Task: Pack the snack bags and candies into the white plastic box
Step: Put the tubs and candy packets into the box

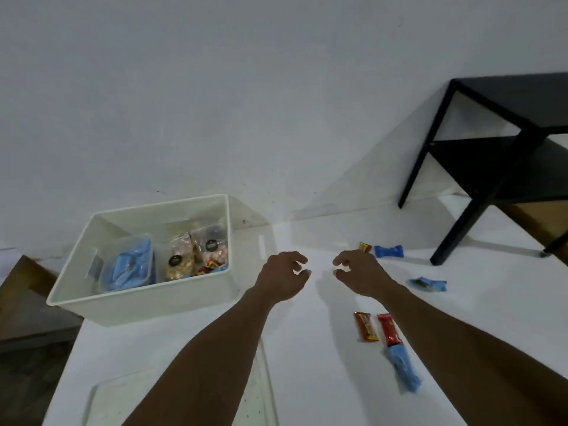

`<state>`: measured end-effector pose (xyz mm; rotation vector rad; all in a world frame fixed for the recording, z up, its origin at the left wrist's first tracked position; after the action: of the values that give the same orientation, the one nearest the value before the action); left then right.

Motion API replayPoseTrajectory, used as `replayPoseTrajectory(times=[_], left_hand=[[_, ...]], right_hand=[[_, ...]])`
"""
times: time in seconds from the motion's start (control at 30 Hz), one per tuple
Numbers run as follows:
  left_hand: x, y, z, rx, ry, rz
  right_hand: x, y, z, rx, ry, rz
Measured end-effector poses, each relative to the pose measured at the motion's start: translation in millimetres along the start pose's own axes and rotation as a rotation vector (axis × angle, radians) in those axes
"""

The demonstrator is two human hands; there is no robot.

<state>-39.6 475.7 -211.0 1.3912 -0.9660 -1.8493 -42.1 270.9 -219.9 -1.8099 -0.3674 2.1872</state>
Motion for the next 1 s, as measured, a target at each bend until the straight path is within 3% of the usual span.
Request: replayPoseTrajectory(times=[0.23, 0.33, 0.5, 0.7, 0.87, 1.0], left_hand=[[173.3, -6.2, 19.6, -0.037, -0.251, -0.261], [219.8, -23.1, 28.6, -0.018, -0.331, -0.429], [259.3, -34.3, 19.5, 0.143, -0.301, -0.545], [285.9, -51.7, -0.8, 0.222, -0.355, -0.622], [285.3, -60.5, -7.7, 0.230, -0.216, -0.530], [290.8, -52.4, -15.6, 0.340, -0.214, -0.528]], right_hand=[[23.8, 198.5, 54.9, 0.286, -0.166, 0.191], [38.0, 222.1, 75.9, 0.196, -0.243, 0.233], [90.5, 201.6, 104.5, -0.032, -0.379, 0.289], [103.1, 228.5, 103.0, -0.056, -0.106, 0.161], [67.8, 284.8, 38.8, 0.031, 0.180, 0.375], [59.2, 300.0, -13.5, 0.049, 0.117, 0.408]])
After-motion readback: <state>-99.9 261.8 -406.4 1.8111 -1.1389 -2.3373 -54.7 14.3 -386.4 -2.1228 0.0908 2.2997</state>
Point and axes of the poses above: each hand's wrist, its own z-axis away from the middle knuckle, its own x-axis out of the palm, y = z × x, the point moved 4 cm from there along -z, towards the middle knuckle, and after that the axes turned 13 degrees about z, right-handed, at the moved point
